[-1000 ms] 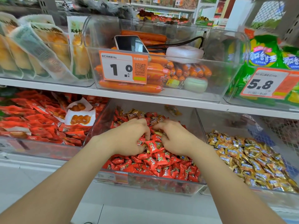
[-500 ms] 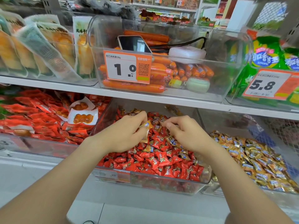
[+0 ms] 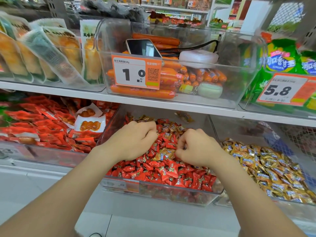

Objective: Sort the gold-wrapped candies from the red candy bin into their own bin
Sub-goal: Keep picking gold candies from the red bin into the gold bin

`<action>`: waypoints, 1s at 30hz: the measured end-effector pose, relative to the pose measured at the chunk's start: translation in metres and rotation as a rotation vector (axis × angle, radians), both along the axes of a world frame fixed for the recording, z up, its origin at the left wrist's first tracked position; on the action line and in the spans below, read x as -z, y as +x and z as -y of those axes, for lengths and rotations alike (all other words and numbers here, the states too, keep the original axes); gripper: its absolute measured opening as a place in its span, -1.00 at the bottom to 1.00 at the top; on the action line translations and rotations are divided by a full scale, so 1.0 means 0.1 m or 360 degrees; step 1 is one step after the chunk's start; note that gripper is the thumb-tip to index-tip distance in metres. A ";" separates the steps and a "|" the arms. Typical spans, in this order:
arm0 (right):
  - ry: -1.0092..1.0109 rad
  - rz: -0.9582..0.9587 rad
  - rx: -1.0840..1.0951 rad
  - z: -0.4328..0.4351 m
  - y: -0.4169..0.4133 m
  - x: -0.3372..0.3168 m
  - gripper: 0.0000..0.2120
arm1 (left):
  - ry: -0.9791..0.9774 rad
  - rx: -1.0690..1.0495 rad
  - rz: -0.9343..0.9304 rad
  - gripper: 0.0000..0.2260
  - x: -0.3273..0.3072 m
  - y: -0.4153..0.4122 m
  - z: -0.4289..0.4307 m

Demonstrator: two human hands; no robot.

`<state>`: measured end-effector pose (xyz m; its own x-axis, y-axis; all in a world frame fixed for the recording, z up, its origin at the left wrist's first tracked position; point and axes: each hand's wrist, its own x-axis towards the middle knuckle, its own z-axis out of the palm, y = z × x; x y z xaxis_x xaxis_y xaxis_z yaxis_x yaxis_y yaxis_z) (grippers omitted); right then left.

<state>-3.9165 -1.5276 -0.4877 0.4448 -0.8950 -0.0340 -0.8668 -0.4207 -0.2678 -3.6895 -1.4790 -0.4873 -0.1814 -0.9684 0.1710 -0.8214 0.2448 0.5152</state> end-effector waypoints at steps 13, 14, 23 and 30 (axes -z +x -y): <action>-0.0139 -0.0254 0.0045 0.07 0.16 0.18 -0.37 | 0.0133 0.0188 0.0329 -0.81 0.07 -0.09 0.06; -0.0100 -0.0221 -0.0005 0.07 0.15 0.19 -0.39 | 0.0141 0.0187 0.0408 -0.71 0.07 -0.09 0.05; -0.0051 -0.0098 -0.0253 0.09 0.11 0.21 -0.64 | 0.0281 0.0278 0.0476 -0.80 0.07 -0.10 -0.03; 0.0040 0.0462 -0.0116 0.15 -0.11 0.09 -0.68 | 0.0221 0.0219 0.0238 -0.77 0.03 -0.12 -0.02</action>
